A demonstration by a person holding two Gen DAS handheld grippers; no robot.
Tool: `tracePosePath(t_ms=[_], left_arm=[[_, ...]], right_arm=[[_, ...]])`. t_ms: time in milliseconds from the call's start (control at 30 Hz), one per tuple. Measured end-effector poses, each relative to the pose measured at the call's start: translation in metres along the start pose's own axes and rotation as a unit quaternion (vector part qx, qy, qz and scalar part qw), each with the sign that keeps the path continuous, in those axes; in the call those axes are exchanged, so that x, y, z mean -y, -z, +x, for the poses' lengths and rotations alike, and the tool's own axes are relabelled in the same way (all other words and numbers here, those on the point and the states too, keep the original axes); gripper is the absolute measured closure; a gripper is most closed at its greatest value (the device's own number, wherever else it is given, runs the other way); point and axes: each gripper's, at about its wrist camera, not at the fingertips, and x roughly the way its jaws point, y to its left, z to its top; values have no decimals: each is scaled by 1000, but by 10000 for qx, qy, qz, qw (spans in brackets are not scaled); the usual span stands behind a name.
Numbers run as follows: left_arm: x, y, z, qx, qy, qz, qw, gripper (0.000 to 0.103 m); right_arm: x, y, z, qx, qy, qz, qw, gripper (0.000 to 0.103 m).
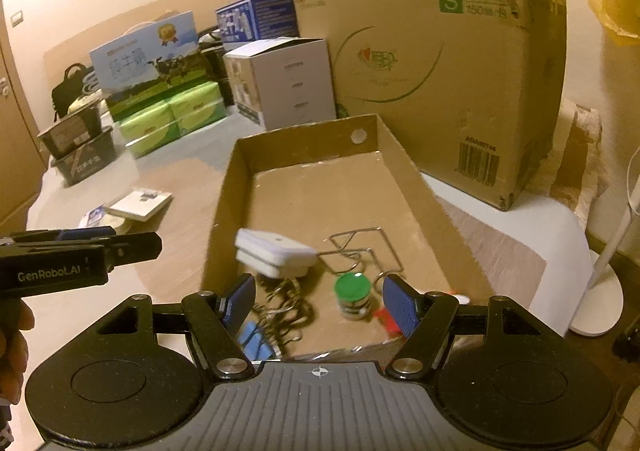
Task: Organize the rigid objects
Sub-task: 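Open the right tool to drop the tape roll into the box, then move both open tools back toward the white remote and remaining items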
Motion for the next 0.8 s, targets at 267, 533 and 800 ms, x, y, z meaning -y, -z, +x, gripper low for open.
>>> tracePosePath(t_ms=[267, 533, 800], left_arm=[[-21, 14, -33, 36, -206, -94, 9997, 32], [-51, 25, -64, 98, -496, -189, 9985, 27], [-84, 31, -89, 142, -786, -302, 9964, 21]], right_arm=[[-35, 9, -14, -41, -163, -173, 9997, 33], [-72, 14, -20, -41, -310, -410, 9987, 33], [-107, 16, -18, 2, -539, -663, 9963, 20]])
